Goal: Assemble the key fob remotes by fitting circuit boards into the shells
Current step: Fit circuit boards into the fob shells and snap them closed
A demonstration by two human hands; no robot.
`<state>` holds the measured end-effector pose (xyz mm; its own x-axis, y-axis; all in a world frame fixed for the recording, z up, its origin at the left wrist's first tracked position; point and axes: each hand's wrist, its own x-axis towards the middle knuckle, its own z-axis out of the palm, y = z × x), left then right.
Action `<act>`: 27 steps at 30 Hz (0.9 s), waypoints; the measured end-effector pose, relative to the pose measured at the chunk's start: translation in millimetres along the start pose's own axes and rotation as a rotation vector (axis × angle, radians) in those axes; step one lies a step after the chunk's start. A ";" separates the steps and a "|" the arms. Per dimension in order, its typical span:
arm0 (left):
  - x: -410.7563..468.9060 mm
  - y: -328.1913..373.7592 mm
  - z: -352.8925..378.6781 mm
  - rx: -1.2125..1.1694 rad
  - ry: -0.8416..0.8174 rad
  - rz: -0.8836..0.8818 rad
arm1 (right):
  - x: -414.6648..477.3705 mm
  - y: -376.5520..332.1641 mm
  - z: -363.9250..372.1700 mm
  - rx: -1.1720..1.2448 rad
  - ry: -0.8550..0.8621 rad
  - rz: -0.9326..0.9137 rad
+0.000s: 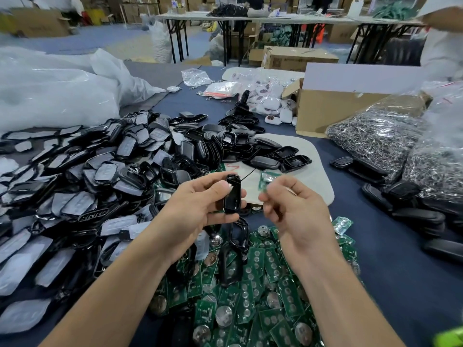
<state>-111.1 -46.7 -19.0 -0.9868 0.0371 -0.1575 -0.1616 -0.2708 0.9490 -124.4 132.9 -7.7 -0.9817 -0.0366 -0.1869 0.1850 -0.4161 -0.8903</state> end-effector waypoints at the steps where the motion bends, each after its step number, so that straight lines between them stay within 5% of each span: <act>1: 0.1 -0.1 -0.1 0.000 0.003 -0.001 | 0.0 1.3 -0.4 -0.031 -0.002 -0.015; 8: -1.4 -0.9 2.0 0.018 -0.030 -0.003 | 2.5 6.9 -1.8 -0.164 -0.122 -0.031; 16: -1.2 -2.4 1.0 0.022 -0.017 -0.006 | 3.3 8.2 -3.2 -0.186 -0.040 -0.093; 27: -1.9 -3.6 -2.3 0.000 -0.076 0.070 | -7.8 18.7 6.7 -0.609 0.042 -0.580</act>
<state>-108.6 -48.0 -22.7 -0.9934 0.0909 -0.0696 -0.0922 -0.2750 0.9570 -113.5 119.3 -20.1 -0.9286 0.0708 0.3643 -0.3440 0.2044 -0.9164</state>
